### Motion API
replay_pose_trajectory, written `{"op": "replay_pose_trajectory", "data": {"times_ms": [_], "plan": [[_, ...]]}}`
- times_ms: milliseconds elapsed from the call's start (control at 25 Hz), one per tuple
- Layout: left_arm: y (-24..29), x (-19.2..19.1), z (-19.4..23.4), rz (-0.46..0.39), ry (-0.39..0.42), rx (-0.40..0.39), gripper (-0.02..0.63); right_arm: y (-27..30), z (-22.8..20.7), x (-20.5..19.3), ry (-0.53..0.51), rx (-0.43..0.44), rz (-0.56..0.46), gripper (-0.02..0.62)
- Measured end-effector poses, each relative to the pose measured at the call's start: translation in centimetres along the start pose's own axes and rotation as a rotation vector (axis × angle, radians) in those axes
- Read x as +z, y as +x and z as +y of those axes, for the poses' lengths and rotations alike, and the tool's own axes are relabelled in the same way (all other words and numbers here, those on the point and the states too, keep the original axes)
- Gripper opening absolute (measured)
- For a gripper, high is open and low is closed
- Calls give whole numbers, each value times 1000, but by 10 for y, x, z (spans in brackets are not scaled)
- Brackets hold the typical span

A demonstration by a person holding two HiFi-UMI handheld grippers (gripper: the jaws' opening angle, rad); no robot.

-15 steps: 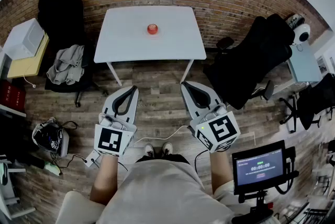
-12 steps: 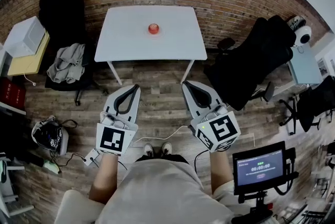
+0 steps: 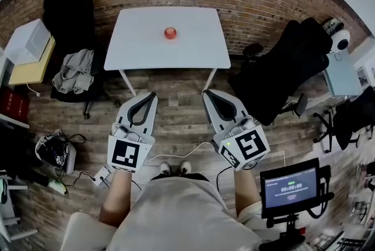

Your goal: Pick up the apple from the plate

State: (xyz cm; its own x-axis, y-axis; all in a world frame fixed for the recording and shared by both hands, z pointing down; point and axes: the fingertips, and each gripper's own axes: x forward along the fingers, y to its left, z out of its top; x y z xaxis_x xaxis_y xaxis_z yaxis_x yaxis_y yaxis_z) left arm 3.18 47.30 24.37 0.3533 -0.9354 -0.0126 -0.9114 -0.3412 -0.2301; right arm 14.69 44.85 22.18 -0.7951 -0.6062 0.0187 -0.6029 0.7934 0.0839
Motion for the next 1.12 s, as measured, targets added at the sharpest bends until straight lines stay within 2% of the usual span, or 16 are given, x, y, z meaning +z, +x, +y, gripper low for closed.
{"op": "replay_pose_trajectory", "data": {"times_ms": [240, 480, 760, 1120], "plan": [[5, 0, -4, -5, 1, 30, 5, -2, -10, -5, 18, 27, 2, 0], [45, 15, -12, 13, -1, 62, 5, -5, -59, -3, 63, 70, 14, 0], [52, 12, -20, 20, -20, 72, 5, -10, -70, -13, 106, 92, 7, 0], [77, -7, 5, 33, -21, 81, 5, 15, -85, -27, 136, 131, 20, 0]]}}
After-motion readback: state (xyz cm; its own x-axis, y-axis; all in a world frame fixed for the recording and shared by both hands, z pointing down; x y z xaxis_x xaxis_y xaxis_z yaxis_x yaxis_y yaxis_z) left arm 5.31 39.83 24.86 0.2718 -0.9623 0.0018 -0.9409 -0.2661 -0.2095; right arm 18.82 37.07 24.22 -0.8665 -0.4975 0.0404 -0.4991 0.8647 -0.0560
